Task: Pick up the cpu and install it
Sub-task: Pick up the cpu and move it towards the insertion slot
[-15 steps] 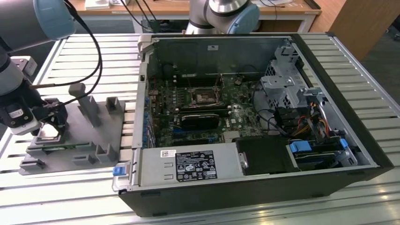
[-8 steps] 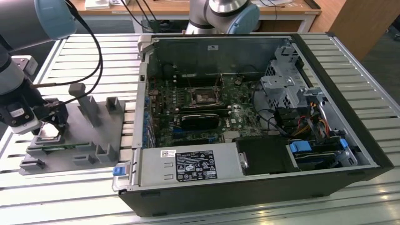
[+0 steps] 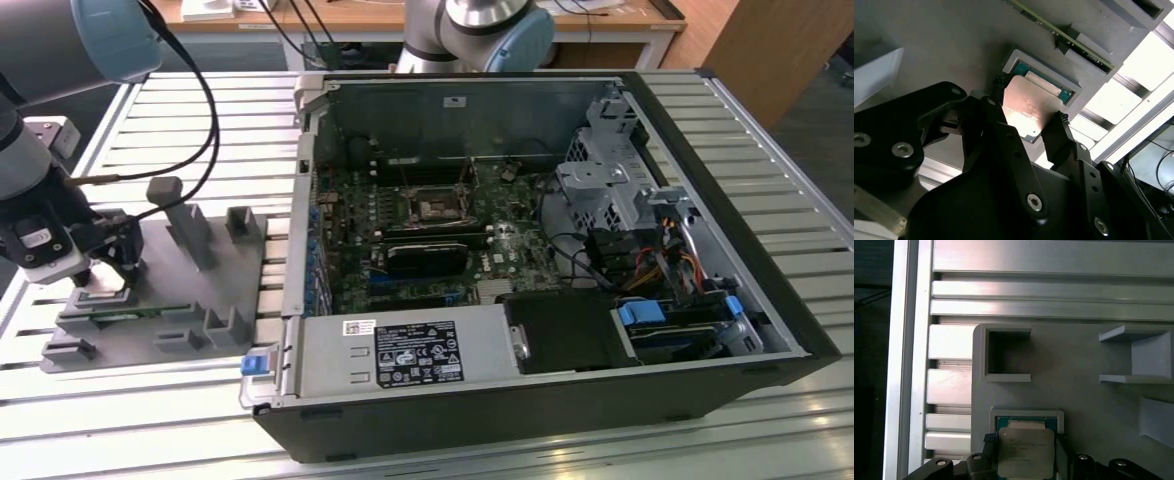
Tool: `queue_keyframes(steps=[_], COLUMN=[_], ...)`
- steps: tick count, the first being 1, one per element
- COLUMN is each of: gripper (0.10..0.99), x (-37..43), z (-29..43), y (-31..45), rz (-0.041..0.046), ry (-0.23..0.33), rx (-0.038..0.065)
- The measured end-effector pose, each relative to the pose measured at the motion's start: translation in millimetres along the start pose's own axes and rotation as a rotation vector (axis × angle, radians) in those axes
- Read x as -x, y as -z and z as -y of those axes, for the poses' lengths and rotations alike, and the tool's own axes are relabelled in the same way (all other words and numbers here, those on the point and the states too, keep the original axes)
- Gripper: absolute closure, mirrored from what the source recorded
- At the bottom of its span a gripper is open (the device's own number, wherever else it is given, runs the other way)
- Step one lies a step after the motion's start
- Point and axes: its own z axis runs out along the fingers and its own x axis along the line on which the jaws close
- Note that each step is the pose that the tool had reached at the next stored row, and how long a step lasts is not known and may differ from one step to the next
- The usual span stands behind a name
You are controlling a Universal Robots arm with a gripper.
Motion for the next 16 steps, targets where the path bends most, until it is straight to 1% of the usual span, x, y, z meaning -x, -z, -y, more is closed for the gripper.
queue_keyframes(steps=[10,12,13,16], gripper=[0.518,0.506,0.443,0.443], x=[0.0,-0.2,-0.4,-2.5], z=[-1.0,-1.0,-1.0,-1.1], y=[-0.1,0.3,0.8,0.7], rz=[0.0012,0.0028,0.0035,0.0089], ry=[0.000,0.000,0.000,0.000], rx=[0.000,0.000,0.000,0.000])
